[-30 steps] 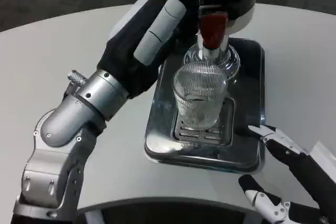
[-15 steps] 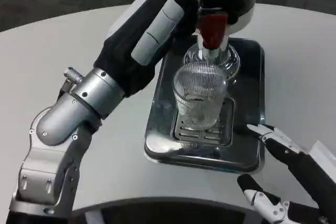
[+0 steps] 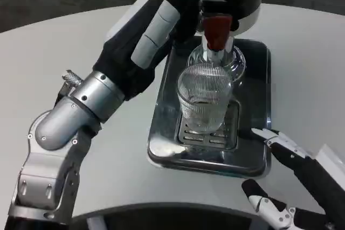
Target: Grasp the cup under the faucet to collect the drink, then remove the cup.
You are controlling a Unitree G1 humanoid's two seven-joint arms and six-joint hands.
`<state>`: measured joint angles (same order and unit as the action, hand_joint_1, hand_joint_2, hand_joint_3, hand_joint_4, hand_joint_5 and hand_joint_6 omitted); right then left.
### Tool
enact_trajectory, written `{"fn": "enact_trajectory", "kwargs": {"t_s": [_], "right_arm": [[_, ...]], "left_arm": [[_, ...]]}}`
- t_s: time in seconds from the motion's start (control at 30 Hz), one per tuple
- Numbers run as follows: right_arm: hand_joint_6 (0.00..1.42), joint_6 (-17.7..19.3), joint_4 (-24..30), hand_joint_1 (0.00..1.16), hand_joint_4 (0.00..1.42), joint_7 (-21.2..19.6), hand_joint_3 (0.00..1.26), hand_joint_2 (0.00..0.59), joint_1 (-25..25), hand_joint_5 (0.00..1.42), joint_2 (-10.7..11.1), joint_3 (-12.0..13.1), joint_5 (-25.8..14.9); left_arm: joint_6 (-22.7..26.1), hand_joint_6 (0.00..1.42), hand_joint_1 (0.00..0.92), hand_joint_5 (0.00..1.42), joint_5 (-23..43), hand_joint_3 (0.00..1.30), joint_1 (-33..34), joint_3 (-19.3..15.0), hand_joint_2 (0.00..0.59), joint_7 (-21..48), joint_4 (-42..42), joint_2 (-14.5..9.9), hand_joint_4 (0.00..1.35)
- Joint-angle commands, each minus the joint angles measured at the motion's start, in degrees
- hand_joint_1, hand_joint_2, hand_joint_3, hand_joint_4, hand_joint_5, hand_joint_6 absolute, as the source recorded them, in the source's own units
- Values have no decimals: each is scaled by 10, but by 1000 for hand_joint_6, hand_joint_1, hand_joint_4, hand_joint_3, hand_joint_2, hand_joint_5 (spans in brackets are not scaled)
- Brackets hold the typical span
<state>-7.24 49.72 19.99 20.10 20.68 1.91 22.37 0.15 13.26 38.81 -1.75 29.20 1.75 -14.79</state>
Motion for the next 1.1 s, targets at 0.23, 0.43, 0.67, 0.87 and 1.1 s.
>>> {"fn": "enact_trajectory", "kwargs": {"t_s": [0.23, 0.43, 0.67, 0.87, 1.1], "right_arm": [[0, 2, 8, 597, 84, -6, 172, 472, 7, 26, -5, 0, -1], [0, 2, 10, 597, 84, -7, 173, 472, 10, 26, -8, 1, -2], [0, 2, 12, 596, 90, -7, 174, 472, 9, 26, -10, 3, -2], [0, 2, 11, 596, 93, -7, 177, 472, 10, 26, -12, 3, -2], [0, 2, 12, 596, 94, -7, 182, 472, 9, 33, -13, 3, -1]], "left_arm": [[-27, 307, 0, 430, 0, 479, -14, -3, 36, 22, 19, -13, 422], [-49, 270, 0, 410, -6, 479, -16, 6, 41, 44, 32, -21, 396], [-63, 233, 0, 392, -1, 466, -16, 8, 42, 66, 48, -33, 380], [-75, 228, 0, 380, -1, 456, -16, 11, 43, 83, 57, -43, 357], [-96, 213, 0, 366, -7, 452, -15, 19, 44, 99, 65, -56, 352]]}}
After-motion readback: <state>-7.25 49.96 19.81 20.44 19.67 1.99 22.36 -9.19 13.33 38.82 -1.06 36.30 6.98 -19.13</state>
